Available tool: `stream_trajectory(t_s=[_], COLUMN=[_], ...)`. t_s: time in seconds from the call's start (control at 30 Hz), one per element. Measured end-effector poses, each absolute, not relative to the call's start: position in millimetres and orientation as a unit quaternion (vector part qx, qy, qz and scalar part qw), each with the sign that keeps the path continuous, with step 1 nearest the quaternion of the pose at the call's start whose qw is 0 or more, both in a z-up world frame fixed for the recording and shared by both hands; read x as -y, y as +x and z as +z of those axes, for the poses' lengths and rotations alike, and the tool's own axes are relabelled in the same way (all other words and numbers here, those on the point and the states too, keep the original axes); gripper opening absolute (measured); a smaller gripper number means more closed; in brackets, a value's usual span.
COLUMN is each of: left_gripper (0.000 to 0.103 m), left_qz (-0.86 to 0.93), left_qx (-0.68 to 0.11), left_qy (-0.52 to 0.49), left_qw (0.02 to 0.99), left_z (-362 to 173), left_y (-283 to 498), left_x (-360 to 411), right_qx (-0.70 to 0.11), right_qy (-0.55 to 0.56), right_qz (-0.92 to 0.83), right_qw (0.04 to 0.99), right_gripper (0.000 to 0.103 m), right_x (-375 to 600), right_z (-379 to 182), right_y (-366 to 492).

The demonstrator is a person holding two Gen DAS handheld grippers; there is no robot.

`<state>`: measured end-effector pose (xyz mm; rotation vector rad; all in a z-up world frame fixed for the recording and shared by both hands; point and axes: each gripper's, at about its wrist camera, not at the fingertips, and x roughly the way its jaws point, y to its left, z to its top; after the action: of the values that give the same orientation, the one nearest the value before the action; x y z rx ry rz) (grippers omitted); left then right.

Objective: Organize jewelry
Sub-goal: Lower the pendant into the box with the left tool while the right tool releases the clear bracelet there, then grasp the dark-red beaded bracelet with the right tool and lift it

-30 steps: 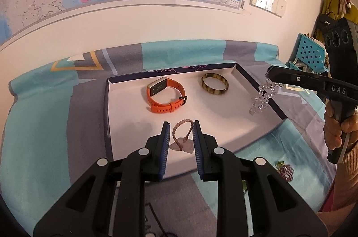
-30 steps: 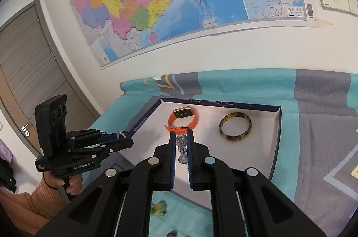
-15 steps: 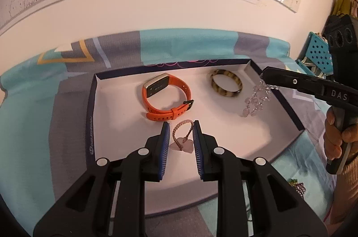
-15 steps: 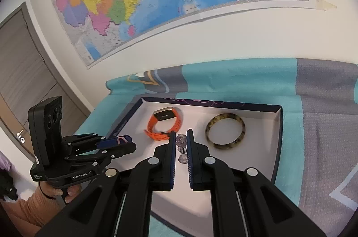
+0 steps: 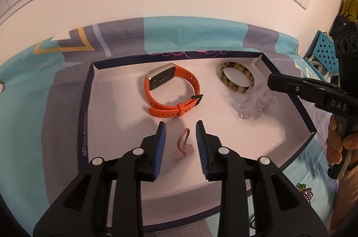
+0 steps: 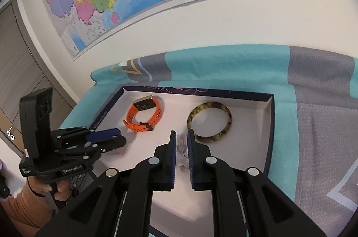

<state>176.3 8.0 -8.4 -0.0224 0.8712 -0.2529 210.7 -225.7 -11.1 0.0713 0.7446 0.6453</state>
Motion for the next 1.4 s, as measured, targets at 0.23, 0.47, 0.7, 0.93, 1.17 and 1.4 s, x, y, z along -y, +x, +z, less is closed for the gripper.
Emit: stream_trajectory(t_s=[0.23, 0.47, 0.7, 0.93, 1.17, 1.4], left_gripper=[0.039, 0.047, 0.052, 0.053, 0.055, 0.055], left_qz=[-0.115, -0.133, -0.156, -0.169, -0.174, -0.175], left_qx=[-0.396, -0.359, -0.356, -0.374, -0.386, -0.391], left_qy=[-0.006, 0.003, 0.027, 0.026, 0.016, 0.009], left_qw=[0.911, 0.924, 0.921, 0.912, 0.906, 0.903], left_z=[6.9, 23.8, 19.1, 1.4, -11.8, -16.2], left_y=[160.1, 122.7, 83.2, 58.4, 41.0, 30.2], left_x=[-11.8, -12.4, -3.6, 0.0, -0.6, -1.7], right_qx=[-0.351, -0.326, -0.327, -0.349, -0.367, -0.368], right_qy=[0.038, 0.015, -0.024, -0.060, -0.097, -0.126], right_qz=[0.303, 0.323, 0.339, 0.349, 0.352, 0.328], right_qw=[0.885, 0.888, 0.882, 0.867, 0.856, 0.861], right_gripper=[0.013, 0.027, 0.028, 0.028, 0.028, 0.019], right_x=[236.4, 242.7, 243.3, 235.9, 223.4, 213.7], right_z=[-8.2, 2.8, -6.2, -27.7, -47.7, -62.5], right_y=[200.3, 154.6, 99.0, 54.3, 33.2, 33.7])
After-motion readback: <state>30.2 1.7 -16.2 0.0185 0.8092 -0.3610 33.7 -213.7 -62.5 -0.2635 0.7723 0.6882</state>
